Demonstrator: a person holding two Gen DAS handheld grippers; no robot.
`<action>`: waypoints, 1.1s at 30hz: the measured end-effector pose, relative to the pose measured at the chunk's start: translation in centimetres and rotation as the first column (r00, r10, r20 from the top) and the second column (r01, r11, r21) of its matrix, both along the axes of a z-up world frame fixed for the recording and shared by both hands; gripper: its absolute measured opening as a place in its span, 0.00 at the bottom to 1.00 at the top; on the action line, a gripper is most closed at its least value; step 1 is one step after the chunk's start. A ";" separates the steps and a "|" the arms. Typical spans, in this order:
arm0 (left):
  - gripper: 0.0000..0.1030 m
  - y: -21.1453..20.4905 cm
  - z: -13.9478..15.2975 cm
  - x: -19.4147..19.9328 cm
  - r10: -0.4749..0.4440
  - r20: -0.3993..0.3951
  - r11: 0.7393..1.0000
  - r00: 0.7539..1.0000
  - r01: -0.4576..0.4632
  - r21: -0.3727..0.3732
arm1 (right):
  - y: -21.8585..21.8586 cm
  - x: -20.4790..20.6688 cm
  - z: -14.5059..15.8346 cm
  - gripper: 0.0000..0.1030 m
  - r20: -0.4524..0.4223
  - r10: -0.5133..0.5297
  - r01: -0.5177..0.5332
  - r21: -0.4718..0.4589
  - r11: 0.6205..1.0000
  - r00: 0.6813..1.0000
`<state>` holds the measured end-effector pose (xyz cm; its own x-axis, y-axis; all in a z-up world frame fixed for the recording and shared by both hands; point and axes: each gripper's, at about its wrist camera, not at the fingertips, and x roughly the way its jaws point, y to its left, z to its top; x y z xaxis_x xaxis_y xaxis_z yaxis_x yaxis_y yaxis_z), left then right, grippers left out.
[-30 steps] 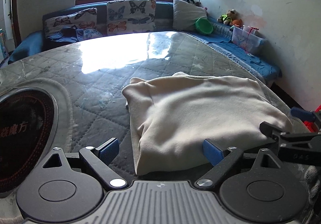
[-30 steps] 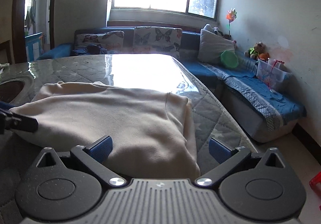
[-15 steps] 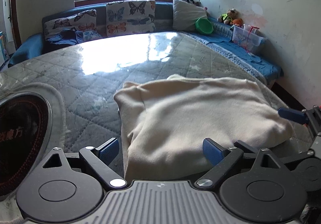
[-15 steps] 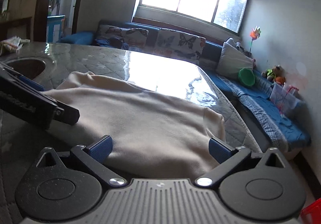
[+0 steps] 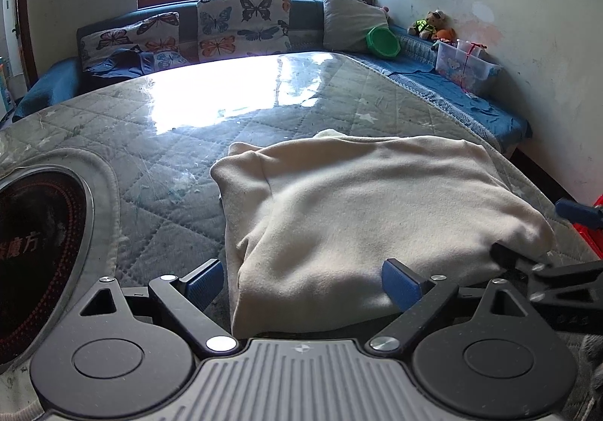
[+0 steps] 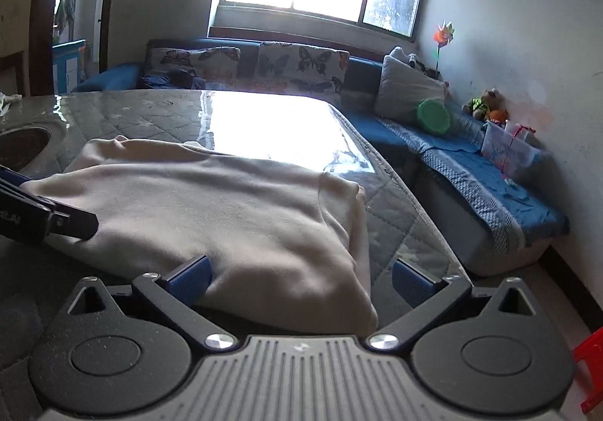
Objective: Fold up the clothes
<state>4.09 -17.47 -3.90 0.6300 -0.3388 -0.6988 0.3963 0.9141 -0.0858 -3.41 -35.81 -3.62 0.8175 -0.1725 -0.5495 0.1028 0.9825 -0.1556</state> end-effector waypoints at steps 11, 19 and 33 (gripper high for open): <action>0.91 0.1 -0.1 0.0 -0.001 -0.006 1.000 1.000 0.001 -0.001 | -4.3 -0.6 0.0 1.00 -0.033 -0.153 0.154 0.030 0.988 0.988; 0.92 0.2 -0.2 0.1 0.009 -0.020 1.000 1.000 -0.009 -0.006 | -5.4 2.5 1.0 1.00 -0.025 -0.177 0.177 0.036 0.983 0.984; 0.92 0.3 0.0 0.4 0.021 -0.043 1.000 0.999 -0.022 -0.012 | -2.7 4.5 0.6 1.00 -0.052 -0.061 0.061 0.006 0.998 0.997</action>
<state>4.46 -17.14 -3.86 0.6068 -0.3343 -0.7211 0.3722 0.9212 -0.1138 1.13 -38.51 -3.05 0.7762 -0.2165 -0.5922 0.1545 0.9759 -0.1544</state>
